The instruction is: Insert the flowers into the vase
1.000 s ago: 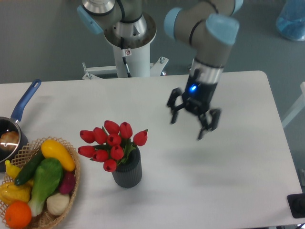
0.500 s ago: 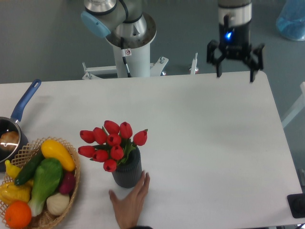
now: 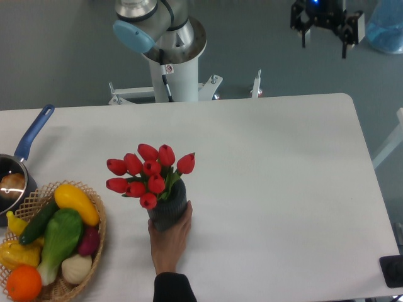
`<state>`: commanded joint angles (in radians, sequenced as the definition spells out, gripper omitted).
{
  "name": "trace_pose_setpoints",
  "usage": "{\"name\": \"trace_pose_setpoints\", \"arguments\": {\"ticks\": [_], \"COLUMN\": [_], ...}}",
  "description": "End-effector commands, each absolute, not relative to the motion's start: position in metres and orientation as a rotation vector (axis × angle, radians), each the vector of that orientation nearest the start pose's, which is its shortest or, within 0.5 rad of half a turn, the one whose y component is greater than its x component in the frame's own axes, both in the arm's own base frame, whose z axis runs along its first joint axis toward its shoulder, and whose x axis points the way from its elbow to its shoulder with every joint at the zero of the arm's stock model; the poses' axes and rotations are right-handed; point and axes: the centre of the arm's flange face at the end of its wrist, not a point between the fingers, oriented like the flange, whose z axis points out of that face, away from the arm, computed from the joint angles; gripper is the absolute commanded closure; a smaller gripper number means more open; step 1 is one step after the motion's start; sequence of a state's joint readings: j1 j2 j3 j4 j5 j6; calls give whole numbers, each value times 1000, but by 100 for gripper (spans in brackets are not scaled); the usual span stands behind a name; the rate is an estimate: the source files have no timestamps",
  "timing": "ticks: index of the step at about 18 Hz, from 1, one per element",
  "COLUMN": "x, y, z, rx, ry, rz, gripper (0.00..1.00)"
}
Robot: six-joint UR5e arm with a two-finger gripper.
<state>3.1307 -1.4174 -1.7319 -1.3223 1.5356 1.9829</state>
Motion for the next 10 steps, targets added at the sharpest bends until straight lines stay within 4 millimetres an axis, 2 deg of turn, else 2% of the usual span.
{"name": "trace_pose_setpoints", "arguments": {"ticks": [4,10], "x": [-448,-448], "y": [127,128], "z": [508,507], "rx": [-3036,-3032], "ry": [699,696], "rz": [378,377], "gripper": [0,0]}}
